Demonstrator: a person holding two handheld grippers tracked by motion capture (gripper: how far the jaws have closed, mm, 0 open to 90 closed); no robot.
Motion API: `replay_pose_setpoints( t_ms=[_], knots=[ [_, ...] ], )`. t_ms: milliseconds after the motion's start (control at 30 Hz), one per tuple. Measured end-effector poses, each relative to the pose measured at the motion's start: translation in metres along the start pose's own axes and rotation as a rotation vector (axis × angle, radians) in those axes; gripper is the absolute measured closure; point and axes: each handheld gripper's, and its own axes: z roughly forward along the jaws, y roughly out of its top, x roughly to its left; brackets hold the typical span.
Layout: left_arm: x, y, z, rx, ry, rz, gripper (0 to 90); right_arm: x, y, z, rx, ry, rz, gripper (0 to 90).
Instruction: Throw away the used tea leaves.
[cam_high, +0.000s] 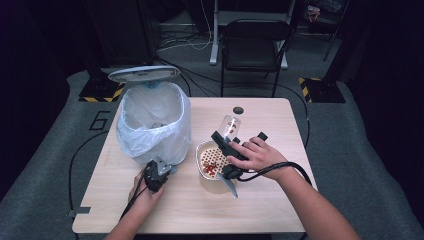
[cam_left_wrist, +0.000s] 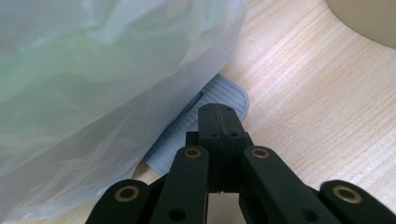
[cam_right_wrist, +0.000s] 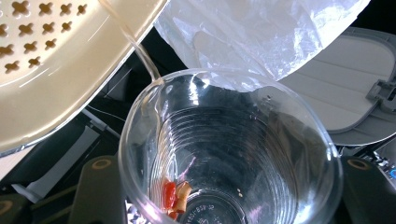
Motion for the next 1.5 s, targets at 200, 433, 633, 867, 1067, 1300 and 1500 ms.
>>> replay_pose_setpoints(
  t_ms=[200,433,633,867,1067,1300,1500],
  knots=[
    [0.0,0.0,0.0,0.001,-0.001,0.0,90.0,-0.001,-0.001,-0.001,-0.008,-0.005,0.007,37.4],
    [-0.001,0.0,0.0,-0.003,0.011,-0.009,90.0,-0.003,-0.002,-0.001,-0.025,-0.013,0.008,37.4],
    [-0.001,0.0,0.0,-0.001,0.01,-0.008,90.0,-0.003,0.0,-0.001,-0.043,-0.009,-0.004,37.4],
    [-0.001,0.0,0.0,-0.002,0.011,-0.009,90.0,-0.005,0.0,-0.001,-0.048,-0.012,-0.013,37.4],
    [-0.001,0.0,0.0,-0.004,0.006,-0.012,90.0,-0.008,-0.001,0.0,-0.065,0.005,0.002,37.3],
    [-0.001,0.0,0.001,-0.013,0.009,-0.018,90.0,-0.015,-0.003,0.001,-0.077,0.019,0.017,37.3],
    [-0.001,0.0,0.001,-0.014,0.008,-0.007,90.0,-0.022,-0.006,0.0,-0.092,0.076,0.004,37.3]
  ],
)
